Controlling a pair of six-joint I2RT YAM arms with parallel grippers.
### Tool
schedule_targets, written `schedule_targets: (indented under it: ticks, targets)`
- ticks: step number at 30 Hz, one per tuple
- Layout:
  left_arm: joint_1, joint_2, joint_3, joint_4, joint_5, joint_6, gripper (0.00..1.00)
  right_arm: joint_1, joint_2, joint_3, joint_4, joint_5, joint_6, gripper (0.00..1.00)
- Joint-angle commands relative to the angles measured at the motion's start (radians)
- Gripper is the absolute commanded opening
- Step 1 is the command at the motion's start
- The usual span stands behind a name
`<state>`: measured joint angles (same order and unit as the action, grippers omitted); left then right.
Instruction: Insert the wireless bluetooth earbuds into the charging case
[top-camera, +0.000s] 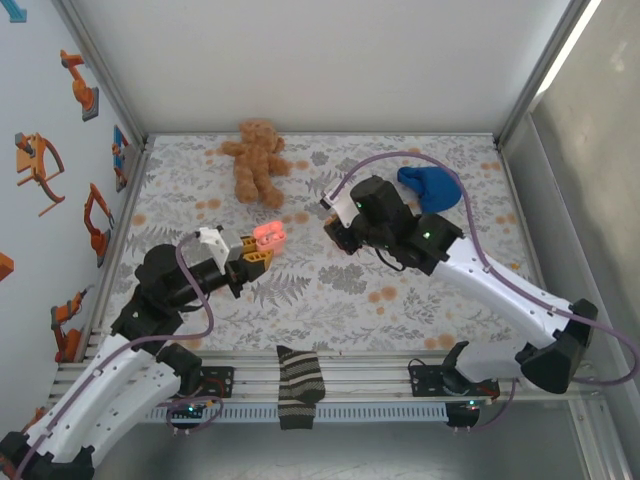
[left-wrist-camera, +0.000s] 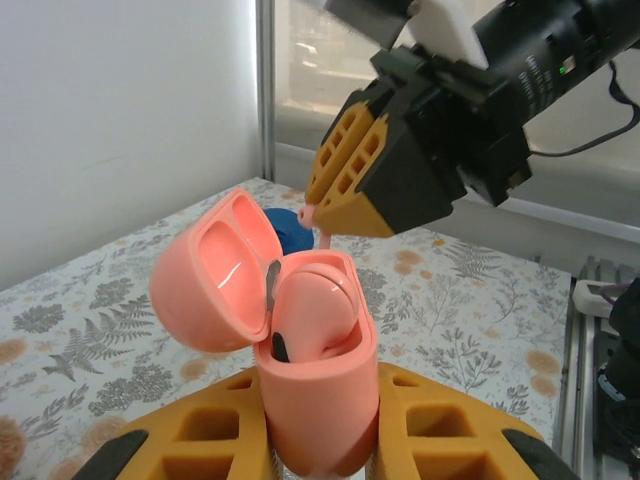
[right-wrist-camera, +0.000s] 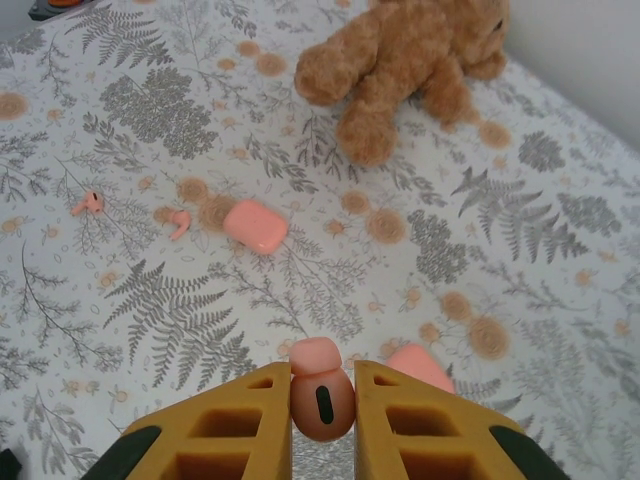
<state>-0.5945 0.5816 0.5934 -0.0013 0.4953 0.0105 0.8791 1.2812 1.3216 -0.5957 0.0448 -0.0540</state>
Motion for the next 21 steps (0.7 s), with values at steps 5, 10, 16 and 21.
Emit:
schedule_targets:
  ticks: [5,10,16,21]
  targets:
    - [-0.002,0.094,0.001,0.169,0.082,-0.041,0.18,-0.004,-0.067,0.060,-0.057,-0.019,-0.268,0.18]
    - [-0.004,0.155,0.017,0.211,0.123,-0.052,0.18,-0.003,-0.104,0.065,-0.033,-0.063,-0.390,0.18]
    - [-0.006,0.203,0.036,0.231,0.173,-0.061,0.18,-0.004,-0.125,0.071,0.012,-0.133,-0.528,0.17]
    - [-0.008,0.225,0.039,0.251,0.198,-0.067,0.18,-0.003,-0.121,0.083,0.035,-0.195,-0.607,0.17]
